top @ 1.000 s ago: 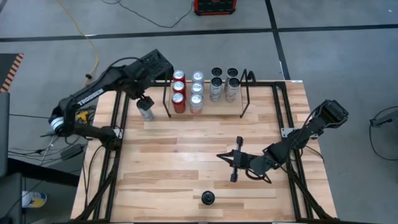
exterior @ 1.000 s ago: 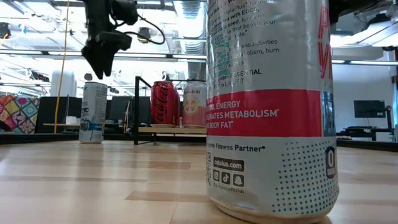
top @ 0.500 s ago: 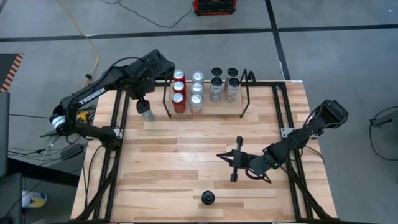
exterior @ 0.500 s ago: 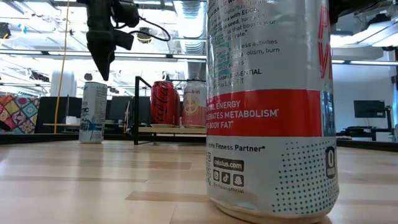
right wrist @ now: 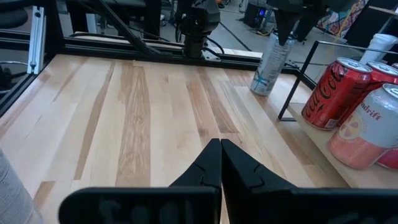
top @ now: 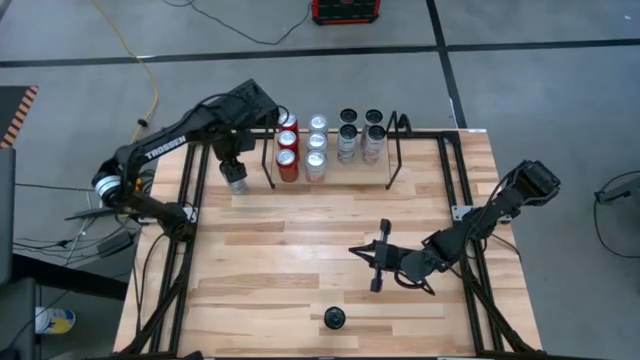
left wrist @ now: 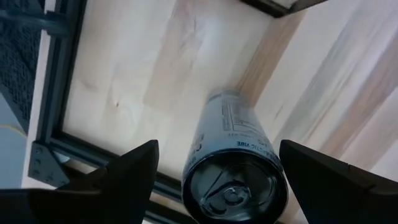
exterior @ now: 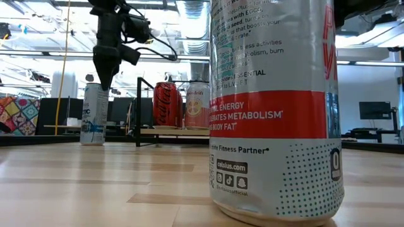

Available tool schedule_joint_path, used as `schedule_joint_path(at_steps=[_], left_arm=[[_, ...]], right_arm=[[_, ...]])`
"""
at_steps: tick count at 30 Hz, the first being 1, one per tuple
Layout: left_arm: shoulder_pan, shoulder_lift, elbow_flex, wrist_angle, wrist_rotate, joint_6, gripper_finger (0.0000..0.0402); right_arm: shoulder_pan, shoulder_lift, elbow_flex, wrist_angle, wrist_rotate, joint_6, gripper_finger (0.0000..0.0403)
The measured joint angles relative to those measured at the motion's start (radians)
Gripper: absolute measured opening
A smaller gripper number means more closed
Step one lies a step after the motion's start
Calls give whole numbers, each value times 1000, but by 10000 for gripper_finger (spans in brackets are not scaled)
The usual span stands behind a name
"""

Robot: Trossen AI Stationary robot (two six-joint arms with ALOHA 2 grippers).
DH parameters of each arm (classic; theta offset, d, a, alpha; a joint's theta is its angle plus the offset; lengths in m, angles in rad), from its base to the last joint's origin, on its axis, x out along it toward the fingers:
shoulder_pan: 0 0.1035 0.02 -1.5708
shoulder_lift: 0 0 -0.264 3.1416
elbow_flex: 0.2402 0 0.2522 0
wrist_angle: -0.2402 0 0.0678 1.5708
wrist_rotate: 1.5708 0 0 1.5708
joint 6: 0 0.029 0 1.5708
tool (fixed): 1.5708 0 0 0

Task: Place canned beverage on shelf
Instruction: Put the white blue soda can on the shelf and align with other white blue soda cans

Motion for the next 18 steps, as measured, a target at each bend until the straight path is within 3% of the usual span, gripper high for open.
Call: schedule_joint_path(at_steps=[18], left_arm=[[0,18,-1,-100,5,-45,319]], right_arm=[[1,0,0,-26,-2,54,26]])
